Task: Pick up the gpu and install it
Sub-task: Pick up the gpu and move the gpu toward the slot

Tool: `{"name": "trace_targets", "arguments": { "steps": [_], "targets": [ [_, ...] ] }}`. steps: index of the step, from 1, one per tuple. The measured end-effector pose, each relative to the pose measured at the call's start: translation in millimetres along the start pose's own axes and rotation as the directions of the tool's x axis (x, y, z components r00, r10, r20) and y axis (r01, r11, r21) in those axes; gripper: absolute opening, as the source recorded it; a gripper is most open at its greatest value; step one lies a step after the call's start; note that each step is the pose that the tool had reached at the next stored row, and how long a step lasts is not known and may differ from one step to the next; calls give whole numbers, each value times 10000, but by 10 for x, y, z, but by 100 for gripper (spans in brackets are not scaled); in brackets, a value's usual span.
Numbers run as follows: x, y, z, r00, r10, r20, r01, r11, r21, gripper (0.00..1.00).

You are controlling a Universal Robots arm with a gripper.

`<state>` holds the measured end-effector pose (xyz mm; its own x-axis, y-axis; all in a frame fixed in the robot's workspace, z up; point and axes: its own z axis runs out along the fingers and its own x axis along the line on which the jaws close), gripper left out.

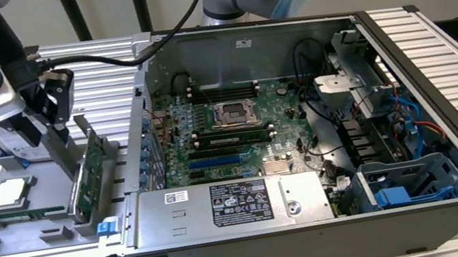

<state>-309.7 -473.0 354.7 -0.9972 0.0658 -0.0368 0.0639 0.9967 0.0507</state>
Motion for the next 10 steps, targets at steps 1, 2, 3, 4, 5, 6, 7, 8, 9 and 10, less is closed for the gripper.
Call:
{"name": "trace_targets", "arguments": {
  "steps": [1,2,3,4,5,6,7,8,9,10],
  "targets": [
    [0,0,3,10000,0,1,0,10000,0,100],
    [0,0,6,10000,0,0,0,10000,1,100],
    [1,1,9,10000,0,1,0,10000,1,100],
    [1,1,10,10000,-1,1,1,10000,1,100],
    [1,1,13,10000,-1,2,1,10000,1,100],
    [1,2,16,10000,-1,3,1,10000,1,100],
    [1,2,17,10000,-1,2,1,10000,1,100],
    [1,2,19,10000,-1,2,1,10000,2,100],
    [1,2,20,10000,-1,2,1,10000,2,100],
    [2,2,21,10000,-1,2,1,10000,2,100]
  ]
}}
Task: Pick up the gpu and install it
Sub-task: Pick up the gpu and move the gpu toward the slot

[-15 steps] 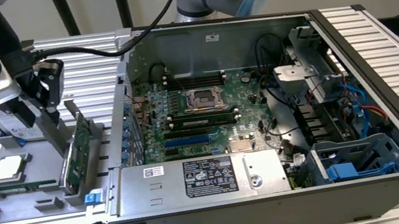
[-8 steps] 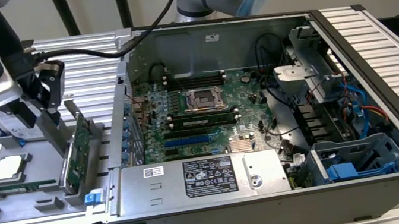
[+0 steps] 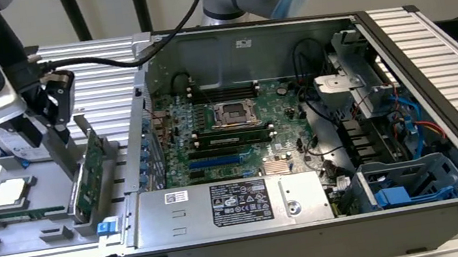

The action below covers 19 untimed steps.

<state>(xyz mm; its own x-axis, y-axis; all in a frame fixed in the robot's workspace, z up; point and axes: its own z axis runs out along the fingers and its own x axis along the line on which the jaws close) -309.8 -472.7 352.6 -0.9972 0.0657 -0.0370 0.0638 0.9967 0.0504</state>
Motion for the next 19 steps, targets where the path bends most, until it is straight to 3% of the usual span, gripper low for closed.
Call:
{"name": "trace_targets", "arguments": {
  "steps": [19],
  "targets": [
    [5,15,75,10000,76,10,-76,10000,8,100]
  ]
}}
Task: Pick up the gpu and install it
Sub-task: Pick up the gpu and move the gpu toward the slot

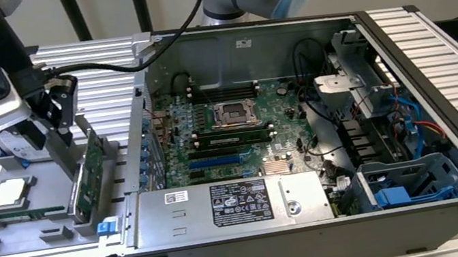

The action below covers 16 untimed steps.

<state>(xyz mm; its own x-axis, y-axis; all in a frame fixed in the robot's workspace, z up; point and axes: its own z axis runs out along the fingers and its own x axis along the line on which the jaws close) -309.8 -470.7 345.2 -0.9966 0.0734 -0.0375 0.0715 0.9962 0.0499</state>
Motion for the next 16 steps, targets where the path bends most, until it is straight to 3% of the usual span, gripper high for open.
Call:
{"name": "trace_targets", "arguments": {
  "steps": [16],
  "targets": [
    [3,5,72,10000,0,1,0,10000,2,100]
  ]
}}
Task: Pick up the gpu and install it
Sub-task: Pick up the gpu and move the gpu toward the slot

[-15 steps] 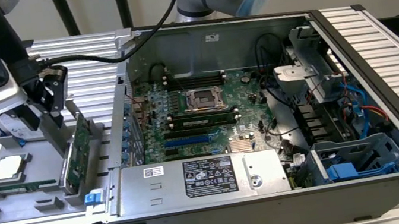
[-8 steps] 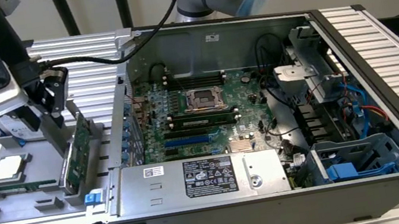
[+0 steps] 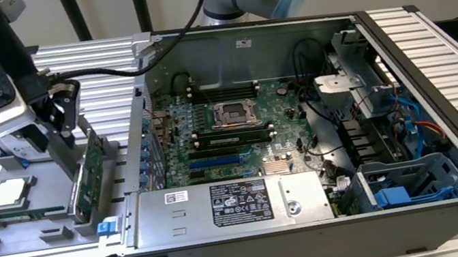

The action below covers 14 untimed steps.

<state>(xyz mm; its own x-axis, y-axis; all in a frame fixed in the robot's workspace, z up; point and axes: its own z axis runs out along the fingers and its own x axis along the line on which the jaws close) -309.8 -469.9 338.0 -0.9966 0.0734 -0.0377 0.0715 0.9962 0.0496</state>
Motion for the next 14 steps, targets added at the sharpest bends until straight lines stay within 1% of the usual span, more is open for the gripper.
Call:
{"name": "trace_targets", "arguments": {
  "steps": [14],
  "targets": [
    [4,19,64,10000,-1,2,1,10000,11,100]
  ]
}}
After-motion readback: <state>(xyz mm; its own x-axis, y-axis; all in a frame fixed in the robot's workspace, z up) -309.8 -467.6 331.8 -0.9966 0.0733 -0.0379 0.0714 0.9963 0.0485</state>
